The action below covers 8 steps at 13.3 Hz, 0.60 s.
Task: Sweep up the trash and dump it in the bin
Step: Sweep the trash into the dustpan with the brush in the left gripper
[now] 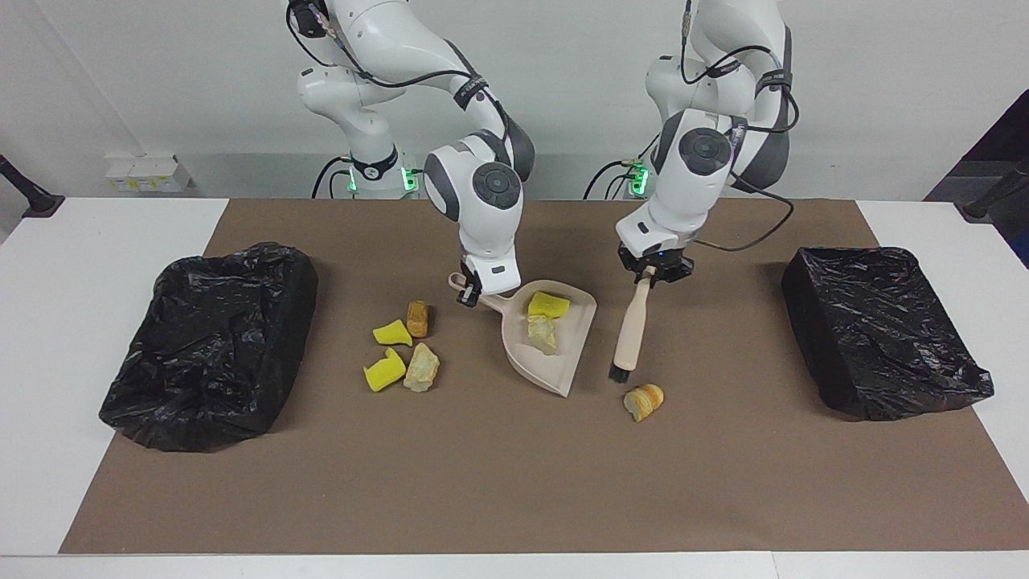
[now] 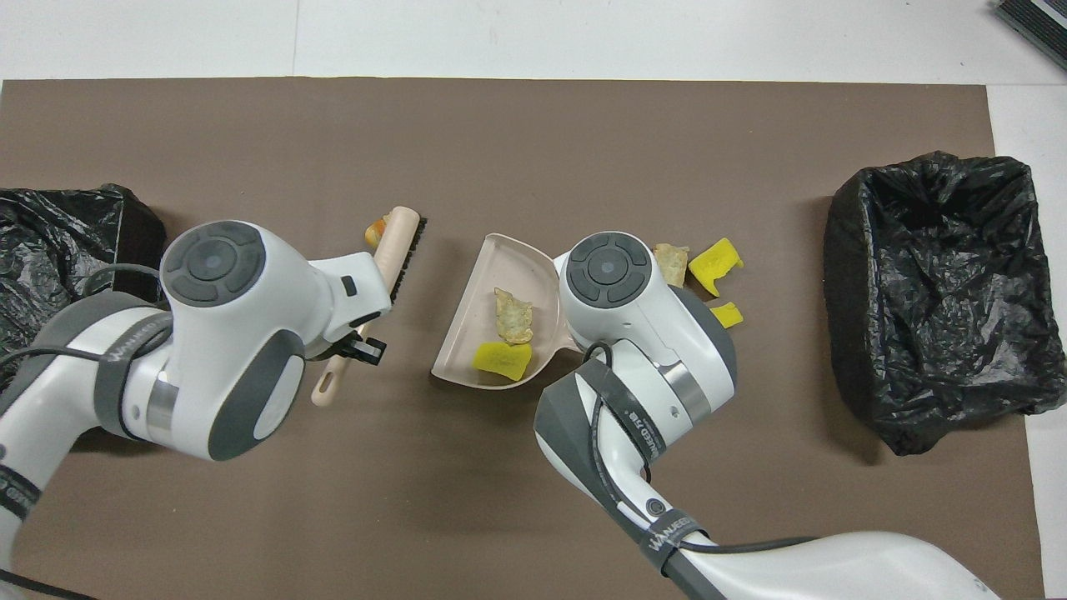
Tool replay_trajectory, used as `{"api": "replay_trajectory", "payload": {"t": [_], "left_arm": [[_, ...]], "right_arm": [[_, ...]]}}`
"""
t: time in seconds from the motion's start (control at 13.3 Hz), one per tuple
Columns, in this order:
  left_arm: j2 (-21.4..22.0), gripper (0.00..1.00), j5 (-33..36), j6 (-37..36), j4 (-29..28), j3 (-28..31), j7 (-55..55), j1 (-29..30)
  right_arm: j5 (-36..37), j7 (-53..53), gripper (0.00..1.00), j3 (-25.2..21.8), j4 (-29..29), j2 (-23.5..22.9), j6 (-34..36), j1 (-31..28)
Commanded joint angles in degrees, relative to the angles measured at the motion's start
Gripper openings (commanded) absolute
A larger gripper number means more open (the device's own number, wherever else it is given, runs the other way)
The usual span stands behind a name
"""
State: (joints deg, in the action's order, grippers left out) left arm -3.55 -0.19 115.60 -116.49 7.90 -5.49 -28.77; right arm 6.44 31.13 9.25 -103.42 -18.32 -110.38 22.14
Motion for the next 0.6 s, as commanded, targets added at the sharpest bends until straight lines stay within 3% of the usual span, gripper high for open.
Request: {"api": "replay_trajectory", "payload": {"t": [0.0, 0.22, 0.53], "left_arm": [[-5.2, 0.0, 5.5, 0.8, 4.9, -0.5, -7.1, 4.8], [-8.9, 0.0, 9.0, 2.3, 6.7, -0.6, -9.0, 7.3], [-6.7, 0.0, 9.0, 1.0, 2.7, -1.0, -11.5, 6.1]], "right_arm": [[1.2, -1.9, 0.0, 0.4, -1.0, 0.5, -1.2, -0.7], [1.2, -1.9, 0.0, 0.4, -0.9, 0.4, -1.2, -0.8], [1.2, -1.9, 0.0, 0.4, -1.0, 0.4, -1.2, -0.8]]}}
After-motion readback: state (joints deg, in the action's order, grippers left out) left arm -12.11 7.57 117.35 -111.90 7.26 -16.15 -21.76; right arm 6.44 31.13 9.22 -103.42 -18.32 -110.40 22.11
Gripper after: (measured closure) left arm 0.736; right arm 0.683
